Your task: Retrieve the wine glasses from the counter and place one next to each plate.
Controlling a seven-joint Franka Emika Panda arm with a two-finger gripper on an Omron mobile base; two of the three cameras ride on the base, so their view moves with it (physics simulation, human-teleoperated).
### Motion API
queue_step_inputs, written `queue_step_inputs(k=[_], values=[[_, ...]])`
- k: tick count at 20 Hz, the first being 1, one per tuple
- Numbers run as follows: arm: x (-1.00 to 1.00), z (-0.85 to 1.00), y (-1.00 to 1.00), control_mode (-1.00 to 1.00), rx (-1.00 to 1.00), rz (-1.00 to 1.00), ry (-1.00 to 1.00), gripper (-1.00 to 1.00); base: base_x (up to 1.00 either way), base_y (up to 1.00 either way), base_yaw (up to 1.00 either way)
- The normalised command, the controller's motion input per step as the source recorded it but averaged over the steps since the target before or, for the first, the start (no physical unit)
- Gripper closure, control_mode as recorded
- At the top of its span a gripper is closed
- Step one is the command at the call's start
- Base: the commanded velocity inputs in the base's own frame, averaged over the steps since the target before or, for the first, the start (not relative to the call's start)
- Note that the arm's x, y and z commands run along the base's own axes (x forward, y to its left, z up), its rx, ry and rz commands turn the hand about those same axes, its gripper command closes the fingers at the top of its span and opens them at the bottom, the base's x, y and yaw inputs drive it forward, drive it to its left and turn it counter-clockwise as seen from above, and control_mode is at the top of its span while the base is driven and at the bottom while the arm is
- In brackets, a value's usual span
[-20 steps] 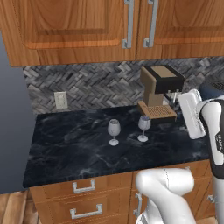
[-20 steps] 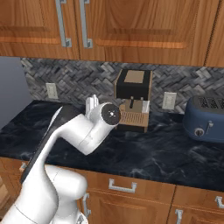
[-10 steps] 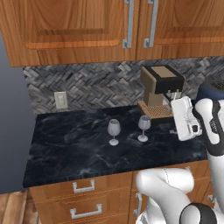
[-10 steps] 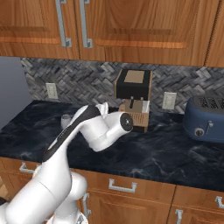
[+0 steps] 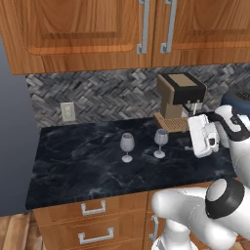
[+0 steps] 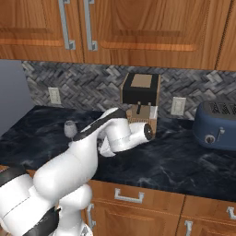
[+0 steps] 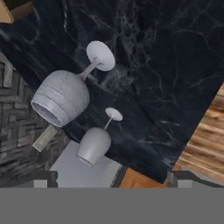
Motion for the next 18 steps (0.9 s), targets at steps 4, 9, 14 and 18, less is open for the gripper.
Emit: queue_step_inputs(k=[4,9,14,18], values=[[0.20,-0.23,-0.07,-1.00,0.12,-0.01,0.27,-1.00,0.00,0.00,0.00],[0.01,-0.26,0.00,-1.00,0.00,-0.20,0.08,-1.00,0.00,0.00,0.00],[0.01,-0.30,0.00,-1.00,0.04,-0.22,0.00,-1.00,0.00,0.00,0.00],[0.17,-0.37,0.00,-1.00,0.07,-0.13,0.00,-1.00,0.00,0.00,0.00]])
